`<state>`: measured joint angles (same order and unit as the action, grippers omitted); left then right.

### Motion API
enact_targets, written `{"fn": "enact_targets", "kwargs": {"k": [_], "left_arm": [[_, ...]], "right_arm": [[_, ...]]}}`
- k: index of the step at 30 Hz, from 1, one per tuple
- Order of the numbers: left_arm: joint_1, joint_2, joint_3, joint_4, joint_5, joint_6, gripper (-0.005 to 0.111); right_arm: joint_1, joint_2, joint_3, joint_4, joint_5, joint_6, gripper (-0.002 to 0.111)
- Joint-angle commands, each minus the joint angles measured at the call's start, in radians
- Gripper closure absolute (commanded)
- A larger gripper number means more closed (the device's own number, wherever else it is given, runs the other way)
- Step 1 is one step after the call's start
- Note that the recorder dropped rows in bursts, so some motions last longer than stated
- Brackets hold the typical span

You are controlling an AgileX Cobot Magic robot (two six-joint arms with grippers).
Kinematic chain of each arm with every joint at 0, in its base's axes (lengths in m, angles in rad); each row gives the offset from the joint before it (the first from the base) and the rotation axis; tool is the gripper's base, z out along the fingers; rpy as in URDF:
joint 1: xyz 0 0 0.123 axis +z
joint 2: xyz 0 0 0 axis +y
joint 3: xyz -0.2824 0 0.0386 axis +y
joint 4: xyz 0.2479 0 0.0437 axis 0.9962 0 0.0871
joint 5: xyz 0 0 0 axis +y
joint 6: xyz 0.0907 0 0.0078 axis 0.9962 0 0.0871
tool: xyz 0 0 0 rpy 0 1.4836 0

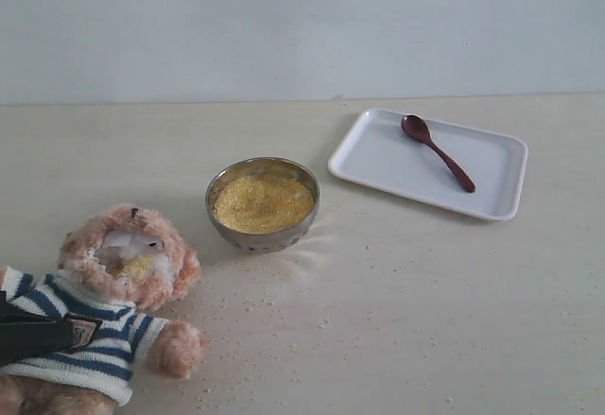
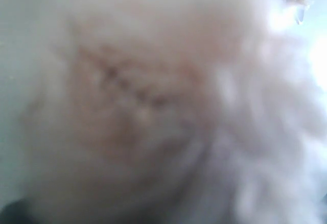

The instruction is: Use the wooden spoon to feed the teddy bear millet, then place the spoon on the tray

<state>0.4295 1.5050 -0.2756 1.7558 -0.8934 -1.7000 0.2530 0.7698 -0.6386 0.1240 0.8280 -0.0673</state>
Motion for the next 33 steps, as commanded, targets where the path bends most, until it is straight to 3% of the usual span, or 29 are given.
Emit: {"fn": "enact_targets", "kwargs": {"k": [1,6,14,24,33], "left_arm": [[0.003,-0.009,0.002,-0.011,-0.021,0.004,0.101],[0.003,-0.009,0.002,-0.011,-0.021,0.004,0.101],[0.003,-0.009,0.002,-0.011,-0.023,0.004,0.101],[0.003,-0.009,0.002,-0.011,-0.023,0.004,0.101],[0.003,-0.009,0.002,-0.011,-0.023,0.004,0.101]], "right_arm": [[-0.005,-0.080,0.020,0.015,-0.007,0.004,0.108],[-0.005,-0.258,0.129,0.054,-0.057,0.006,0.108],[-0.116,-0.488,0.391,0.038,-0.384,0.006,0.108],[-0.125,-0.770,0.639,0.025,-0.432,0.013,0.108],[-0.125,-0.770,0.639,0.027,-0.512,0.017,0.108]]}}
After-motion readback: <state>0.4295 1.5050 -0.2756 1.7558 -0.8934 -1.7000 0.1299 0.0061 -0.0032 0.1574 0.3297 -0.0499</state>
